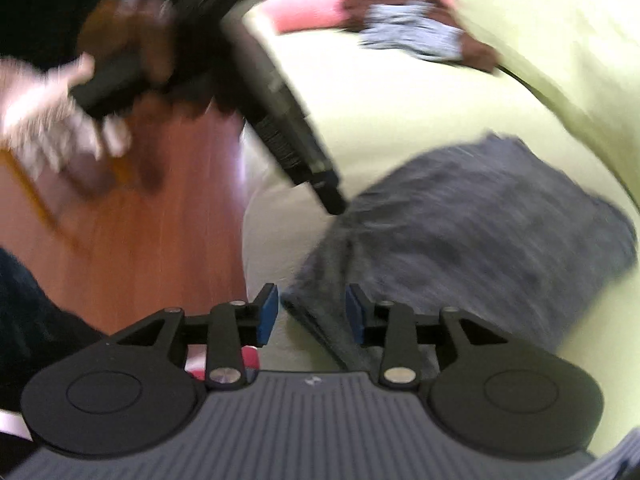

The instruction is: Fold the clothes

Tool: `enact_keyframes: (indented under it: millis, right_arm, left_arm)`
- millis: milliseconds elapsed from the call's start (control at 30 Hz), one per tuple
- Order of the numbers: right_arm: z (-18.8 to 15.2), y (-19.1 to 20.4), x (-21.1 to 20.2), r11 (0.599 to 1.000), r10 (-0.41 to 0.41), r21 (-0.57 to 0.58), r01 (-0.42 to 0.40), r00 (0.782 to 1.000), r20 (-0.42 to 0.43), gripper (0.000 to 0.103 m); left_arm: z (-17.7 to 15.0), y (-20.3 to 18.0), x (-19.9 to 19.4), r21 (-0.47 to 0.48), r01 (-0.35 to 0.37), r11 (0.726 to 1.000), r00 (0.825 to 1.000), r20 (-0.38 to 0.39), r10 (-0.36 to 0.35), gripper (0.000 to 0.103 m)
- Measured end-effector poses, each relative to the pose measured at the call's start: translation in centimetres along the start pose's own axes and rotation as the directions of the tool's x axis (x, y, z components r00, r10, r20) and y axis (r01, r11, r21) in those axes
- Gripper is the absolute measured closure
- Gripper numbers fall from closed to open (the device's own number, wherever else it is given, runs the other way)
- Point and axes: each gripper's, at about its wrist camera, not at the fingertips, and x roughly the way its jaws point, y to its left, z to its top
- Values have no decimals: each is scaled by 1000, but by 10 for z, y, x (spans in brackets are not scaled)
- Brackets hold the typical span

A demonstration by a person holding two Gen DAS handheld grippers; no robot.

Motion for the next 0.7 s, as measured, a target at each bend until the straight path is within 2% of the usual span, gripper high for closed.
enact_keyframes:
  millis: [33,67,133,267,300,367,400,467,533,633,700]
  right_arm:
    - [-1,3,5,1000,-13,-21,13,1000,-3,89]
    - [-1,2,5,1000,-15,-15,15,1000,0,92]
    - [-2,-2,2,1000,-13,11,13,1000,14,95]
    - [1,-2,-21,996,27,83,-37,993,113,95]
    - [1,3,-19,996,35,73,-43,993,112,95]
    - [-6,9,1,998,22,54,-25,998,57,95]
    - [-10,11,12,999,13,46,-14,1000,27,93]
    - [-12,10,15,998,11,58,-12,999,31,90]
    - [-11,8,7,997,22,78,-25,999,41,71]
    - [-12,9,-11,996,32,76,-37,998,61,70]
    - [-14,5,-19,996,26,78,-31,998,64,70]
  left_arm:
    - [-5,5,0,-45,8,999,1000,-14,-9,73]
    - [-4,7,0,-52,10,999,1000,-17,-10,73]
    - [-10,10,-4,-72,9,997,1000,-21,-11,73]
    - [-18,9,-17,-79,29,996,1000,-1,-30,73]
    - [-20,7,-19,-82,38,996,999,7,-37,72]
    - [-22,3,-17,-78,38,996,999,4,-38,72]
    - [-23,2,-16,-76,37,996,999,2,-37,72]
    - [-24,-3,-16,-60,28,998,1000,8,-28,72]
    - [-21,-11,-23,-39,56,998,998,34,-55,72]
    - [-16,-22,-27,-16,103,995,993,63,-102,72]
    - [-8,-34,-21,23,122,992,990,74,-124,67]
